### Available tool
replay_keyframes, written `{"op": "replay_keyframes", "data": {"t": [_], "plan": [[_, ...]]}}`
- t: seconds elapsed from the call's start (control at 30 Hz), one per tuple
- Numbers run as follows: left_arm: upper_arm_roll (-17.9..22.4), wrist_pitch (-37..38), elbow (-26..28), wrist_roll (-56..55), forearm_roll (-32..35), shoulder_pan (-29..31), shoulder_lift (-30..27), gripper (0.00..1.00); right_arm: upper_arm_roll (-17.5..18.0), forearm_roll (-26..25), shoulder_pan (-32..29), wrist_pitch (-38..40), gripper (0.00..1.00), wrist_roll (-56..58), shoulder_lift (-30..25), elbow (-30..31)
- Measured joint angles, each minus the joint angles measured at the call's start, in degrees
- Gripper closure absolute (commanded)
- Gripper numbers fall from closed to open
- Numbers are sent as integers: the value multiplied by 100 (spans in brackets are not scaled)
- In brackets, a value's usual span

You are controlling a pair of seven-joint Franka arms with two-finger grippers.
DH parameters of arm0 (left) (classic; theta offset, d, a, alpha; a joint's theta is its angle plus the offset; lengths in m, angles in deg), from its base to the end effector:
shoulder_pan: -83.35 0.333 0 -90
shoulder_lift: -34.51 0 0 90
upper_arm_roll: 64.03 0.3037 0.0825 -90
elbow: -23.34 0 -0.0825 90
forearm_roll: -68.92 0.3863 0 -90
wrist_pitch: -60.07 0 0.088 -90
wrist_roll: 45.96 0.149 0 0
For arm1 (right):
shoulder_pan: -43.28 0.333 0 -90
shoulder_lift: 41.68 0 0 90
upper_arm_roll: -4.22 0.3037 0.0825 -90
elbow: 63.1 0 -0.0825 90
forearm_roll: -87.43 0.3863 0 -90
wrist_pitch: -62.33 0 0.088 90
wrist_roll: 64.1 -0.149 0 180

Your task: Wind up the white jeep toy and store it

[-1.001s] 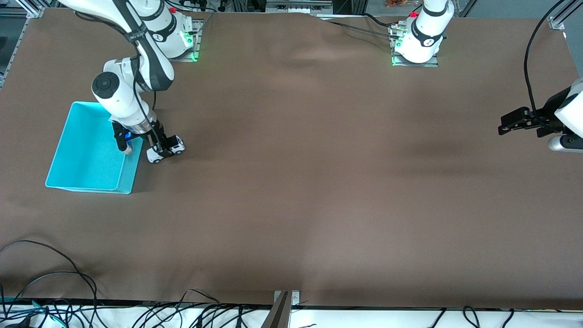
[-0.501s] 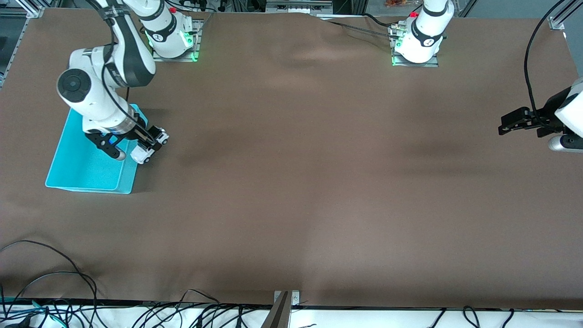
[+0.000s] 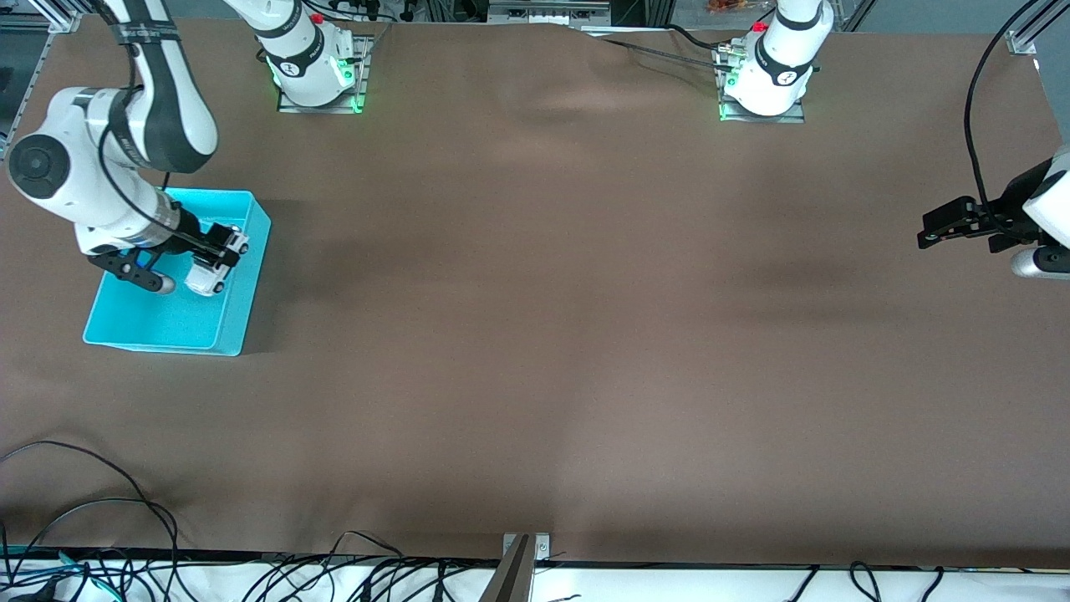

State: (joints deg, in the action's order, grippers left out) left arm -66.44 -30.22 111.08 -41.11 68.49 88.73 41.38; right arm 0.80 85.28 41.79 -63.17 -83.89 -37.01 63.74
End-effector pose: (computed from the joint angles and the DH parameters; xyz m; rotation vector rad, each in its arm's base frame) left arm 0.5856 0.0304 0.5207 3.1214 -0.0505 -0.1160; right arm 0.5207 -0.0475 0.2775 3.0263 -0.6257 -0.1539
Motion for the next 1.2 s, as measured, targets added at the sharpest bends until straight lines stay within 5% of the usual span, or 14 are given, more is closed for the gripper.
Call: {"op": "replay_keyframes", "data": {"t": [0.47, 1.2], "plan": [[-4, -7, -6, 0, 1, 0, -35, 0, -990, -240, -60, -47, 100, 1385, 410, 34], [-16, -16, -85, 0, 3, -6, -83, 0, -1066, -289, -126, -982, 100, 1418, 1463, 235]]}}
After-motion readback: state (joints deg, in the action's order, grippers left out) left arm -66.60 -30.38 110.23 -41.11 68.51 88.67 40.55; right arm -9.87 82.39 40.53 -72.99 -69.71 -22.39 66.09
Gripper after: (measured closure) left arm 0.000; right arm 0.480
